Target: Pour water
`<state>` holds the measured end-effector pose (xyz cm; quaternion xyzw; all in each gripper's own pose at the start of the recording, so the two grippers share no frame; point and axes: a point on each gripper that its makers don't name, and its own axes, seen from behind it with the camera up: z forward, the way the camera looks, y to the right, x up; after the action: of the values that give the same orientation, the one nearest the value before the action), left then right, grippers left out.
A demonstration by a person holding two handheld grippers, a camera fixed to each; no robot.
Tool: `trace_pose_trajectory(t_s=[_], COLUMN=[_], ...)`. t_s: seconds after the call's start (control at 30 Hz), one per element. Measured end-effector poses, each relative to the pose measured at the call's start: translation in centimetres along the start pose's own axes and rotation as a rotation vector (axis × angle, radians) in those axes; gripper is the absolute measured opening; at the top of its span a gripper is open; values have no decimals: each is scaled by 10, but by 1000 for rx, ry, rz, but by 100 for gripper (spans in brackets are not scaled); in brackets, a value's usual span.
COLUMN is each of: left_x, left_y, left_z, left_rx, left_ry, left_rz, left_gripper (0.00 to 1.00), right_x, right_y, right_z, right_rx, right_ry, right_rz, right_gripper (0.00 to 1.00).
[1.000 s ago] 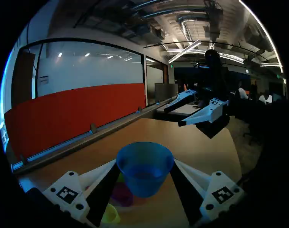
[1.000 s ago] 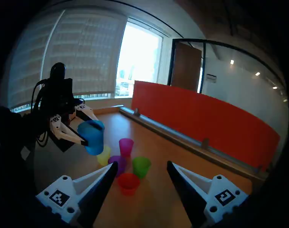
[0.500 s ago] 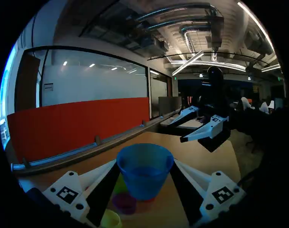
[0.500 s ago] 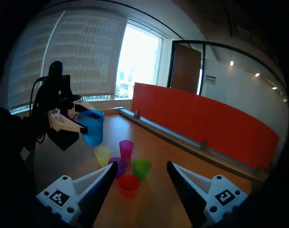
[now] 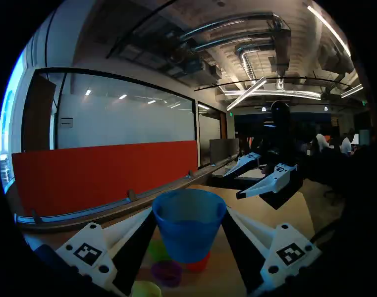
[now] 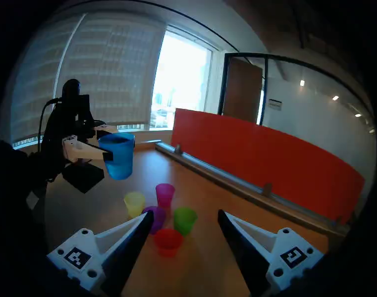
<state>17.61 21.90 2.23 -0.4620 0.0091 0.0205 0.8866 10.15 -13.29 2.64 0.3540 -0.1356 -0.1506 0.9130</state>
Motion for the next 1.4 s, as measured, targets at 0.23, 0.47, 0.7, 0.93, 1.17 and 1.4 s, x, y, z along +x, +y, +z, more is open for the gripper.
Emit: trace_pose_trajectory(t_s=[0.23,0.47,0.7,0.93,1.17,1.4], left_x=[5,10,13,10,4,0], left_y=[-1,-3,-8,-14,-17,-21], left_z=[-1,-3,-7,-11,-15,-20], left_rx=[12,14,22,32,39,47], left_ry=[11,14,16,12,-7,-25], left_rz=[24,9,-27,-51,-49,-53], left_gripper=[86,86,86,86,86,86], right_x=[0,0,2,2,-1,-10], right_y=[2,2,2,3,3,4], right_z=[0,1,4,10,23,43], right_rx=[-1,0,4,11,25,43], right_ry=[3,4,10,11,-5,-31], right_rz=[5,5,11,15,15,14], right_gripper=[100,100,100,100,100,100])
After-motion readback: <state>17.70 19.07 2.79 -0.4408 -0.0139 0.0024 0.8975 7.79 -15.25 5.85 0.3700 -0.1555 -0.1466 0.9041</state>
